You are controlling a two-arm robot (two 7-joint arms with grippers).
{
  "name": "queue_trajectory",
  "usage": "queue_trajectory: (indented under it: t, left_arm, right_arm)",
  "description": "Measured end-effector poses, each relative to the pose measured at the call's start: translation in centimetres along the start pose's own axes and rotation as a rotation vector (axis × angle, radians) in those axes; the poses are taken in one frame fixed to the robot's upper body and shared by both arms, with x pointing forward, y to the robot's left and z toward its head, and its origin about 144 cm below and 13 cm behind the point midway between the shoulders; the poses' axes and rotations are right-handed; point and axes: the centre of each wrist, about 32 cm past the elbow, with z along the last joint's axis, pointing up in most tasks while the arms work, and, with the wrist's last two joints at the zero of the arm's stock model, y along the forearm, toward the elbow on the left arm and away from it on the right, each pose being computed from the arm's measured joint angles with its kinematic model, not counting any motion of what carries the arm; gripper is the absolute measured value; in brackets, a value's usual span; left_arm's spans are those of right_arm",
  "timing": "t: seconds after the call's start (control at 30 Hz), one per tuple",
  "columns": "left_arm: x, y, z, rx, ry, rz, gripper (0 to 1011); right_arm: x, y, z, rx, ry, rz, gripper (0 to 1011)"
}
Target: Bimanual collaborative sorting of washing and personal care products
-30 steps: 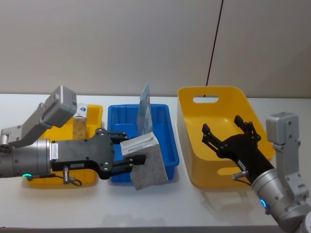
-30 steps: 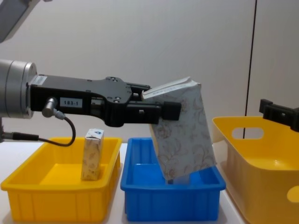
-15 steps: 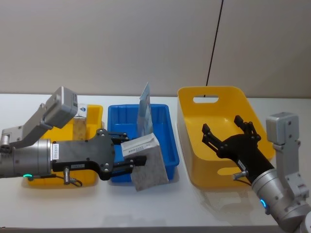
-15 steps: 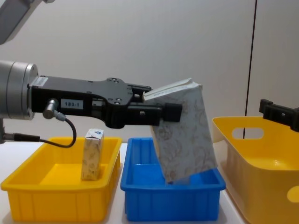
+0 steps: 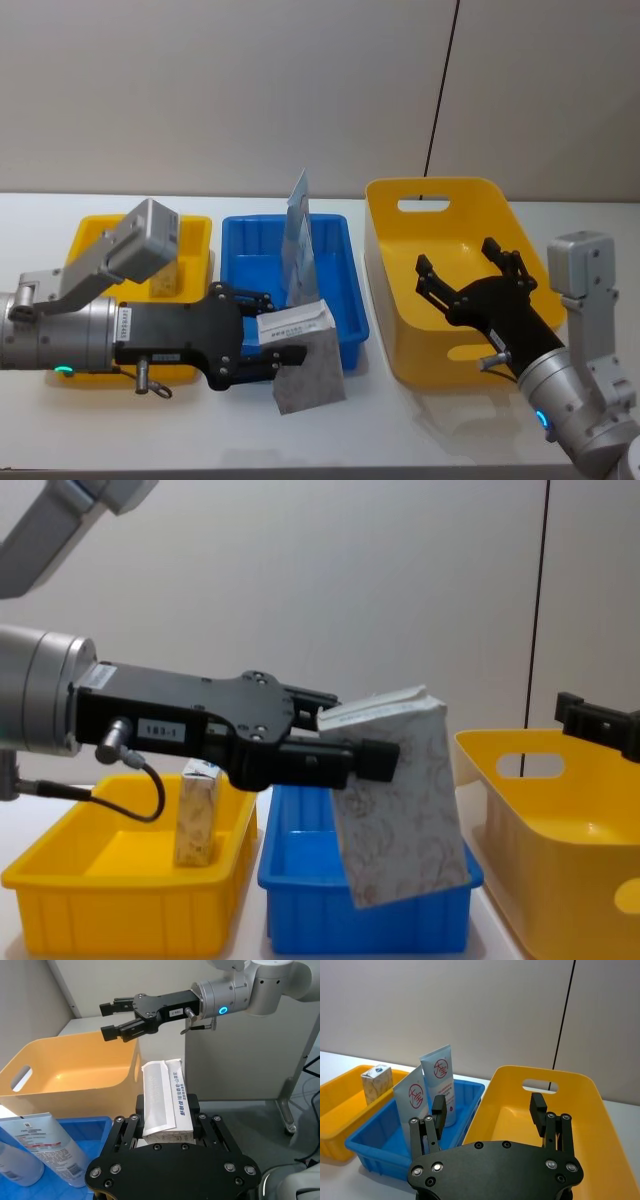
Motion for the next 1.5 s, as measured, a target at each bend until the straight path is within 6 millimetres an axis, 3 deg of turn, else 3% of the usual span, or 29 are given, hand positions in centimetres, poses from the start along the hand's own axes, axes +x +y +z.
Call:
queue_trajectory:
  t: [0.97, 1.5]
  left_arm:
    - [0.3, -0.5, -0.1, 0.023, -0.017, -0.032, 429]
    - [0.3, -0.5, -0.1, 0.025, -0.018, -0.034, 429]
  right_arm:
    - [0.0, 0.0, 0.0, -0.001, 0.001, 0.005, 1002]
    - [1.4, -0.3, 0.4, -0.015, 0.013, 0.15, 1002]
